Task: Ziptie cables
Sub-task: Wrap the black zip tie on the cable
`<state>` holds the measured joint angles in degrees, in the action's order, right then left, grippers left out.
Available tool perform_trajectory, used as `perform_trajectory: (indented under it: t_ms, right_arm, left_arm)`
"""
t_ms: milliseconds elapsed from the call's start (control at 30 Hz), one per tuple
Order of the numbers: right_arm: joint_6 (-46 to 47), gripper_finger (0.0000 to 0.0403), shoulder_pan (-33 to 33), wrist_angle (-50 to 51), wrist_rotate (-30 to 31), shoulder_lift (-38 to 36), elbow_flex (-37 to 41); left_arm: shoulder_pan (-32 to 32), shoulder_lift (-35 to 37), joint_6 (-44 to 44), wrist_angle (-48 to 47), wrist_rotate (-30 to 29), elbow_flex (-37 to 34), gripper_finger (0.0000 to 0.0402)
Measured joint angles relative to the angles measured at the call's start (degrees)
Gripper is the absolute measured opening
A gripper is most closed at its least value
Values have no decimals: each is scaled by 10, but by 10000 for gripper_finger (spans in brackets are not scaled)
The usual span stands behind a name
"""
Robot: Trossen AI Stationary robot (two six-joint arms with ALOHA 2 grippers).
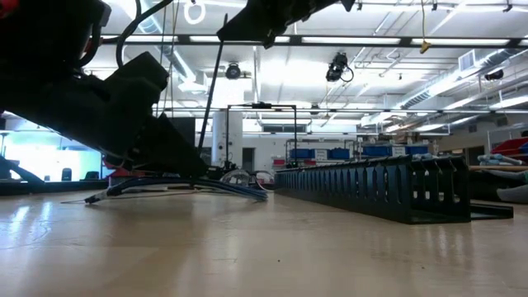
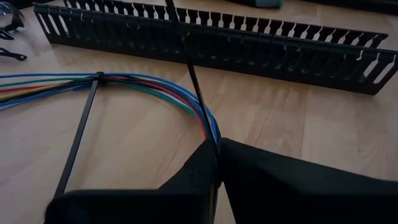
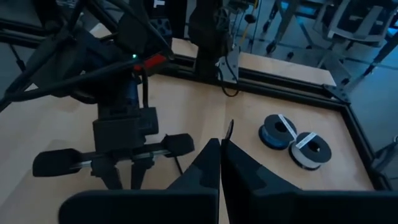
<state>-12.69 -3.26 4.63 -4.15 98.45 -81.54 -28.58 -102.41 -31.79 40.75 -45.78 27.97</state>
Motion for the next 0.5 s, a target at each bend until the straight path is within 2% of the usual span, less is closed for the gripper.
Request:
perform_trajectory:
  t_ms: [67, 200, 267, 433, 500]
  right_arm:
    - [4, 0, 1, 1, -8, 0, 0]
    - [26, 2, -6, 26, -88, -2, -1]
    - [36, 9, -7, 54, -109, -3, -2]
    - [36, 56, -7, 139, -110, -3, -2]
    - [35, 84, -7, 171, -91, -3, -2]
  left_arm:
    - [0, 0, 0, 0, 1, 0, 15]
    - [-1, -1, -7, -5, -3, 0, 3]
    - [-1, -1, -12, -6, -7, -1, 3]
    - [-1, -1, -16, -2, -25, -1, 1]
    - [-1, 0, -21, -2, -29, -1, 1]
